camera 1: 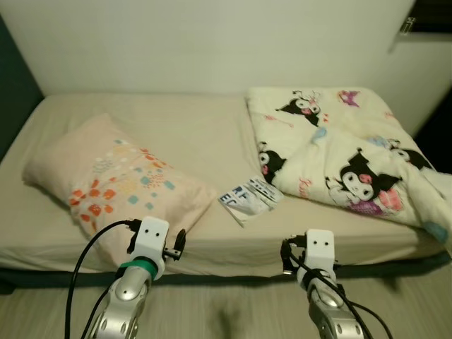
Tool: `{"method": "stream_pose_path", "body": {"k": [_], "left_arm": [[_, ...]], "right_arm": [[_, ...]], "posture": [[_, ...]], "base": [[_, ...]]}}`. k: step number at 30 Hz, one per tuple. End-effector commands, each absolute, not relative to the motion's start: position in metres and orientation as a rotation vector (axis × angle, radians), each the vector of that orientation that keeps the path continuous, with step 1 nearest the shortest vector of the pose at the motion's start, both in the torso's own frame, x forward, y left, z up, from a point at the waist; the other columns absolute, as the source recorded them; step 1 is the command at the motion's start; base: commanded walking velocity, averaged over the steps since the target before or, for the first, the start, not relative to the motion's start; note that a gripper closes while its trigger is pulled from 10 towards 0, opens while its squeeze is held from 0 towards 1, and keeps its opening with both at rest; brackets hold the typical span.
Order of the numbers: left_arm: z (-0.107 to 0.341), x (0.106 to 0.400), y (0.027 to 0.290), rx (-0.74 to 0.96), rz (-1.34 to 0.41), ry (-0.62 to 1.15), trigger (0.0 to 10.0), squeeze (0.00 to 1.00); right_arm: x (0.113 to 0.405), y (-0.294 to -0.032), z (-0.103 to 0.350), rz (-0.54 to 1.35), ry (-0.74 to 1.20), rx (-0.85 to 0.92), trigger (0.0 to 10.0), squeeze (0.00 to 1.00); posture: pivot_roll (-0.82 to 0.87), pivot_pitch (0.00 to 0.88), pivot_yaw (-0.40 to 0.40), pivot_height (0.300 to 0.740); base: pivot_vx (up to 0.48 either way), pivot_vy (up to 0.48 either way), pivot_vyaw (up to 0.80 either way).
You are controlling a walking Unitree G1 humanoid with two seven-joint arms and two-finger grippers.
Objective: Clean up the room
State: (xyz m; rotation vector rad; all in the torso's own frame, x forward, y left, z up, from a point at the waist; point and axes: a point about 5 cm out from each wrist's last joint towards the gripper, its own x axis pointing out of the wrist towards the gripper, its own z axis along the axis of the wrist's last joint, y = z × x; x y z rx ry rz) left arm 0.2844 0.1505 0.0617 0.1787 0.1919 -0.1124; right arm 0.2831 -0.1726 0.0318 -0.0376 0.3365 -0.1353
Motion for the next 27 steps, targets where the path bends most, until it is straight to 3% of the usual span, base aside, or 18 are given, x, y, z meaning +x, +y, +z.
{"method": "stream_pose_path", "body": {"k": [1,27], "left_arm": [[0.0588,0.2829,0.1524,0.179,-0.105,0.209,10.0,0.0],[0.0578,0.2898,0.1522,0.161,-0.106,0.245,10.0,0.0]], "right_arm": [[0.2832,-0.1686,0.0313,-0.116,0.346,-0.044,10.0,0.0],[0.2842,-0.1774,0.0313,-0.205,0.352,-0.022,10.0,0.0]], "posture": [[0.14,0.01,0.049,0.74],[0.13,0.013,0.049,0.74]], "base": [[0.0,0.0,0.8],[0.0,0.0,0.03]]}}
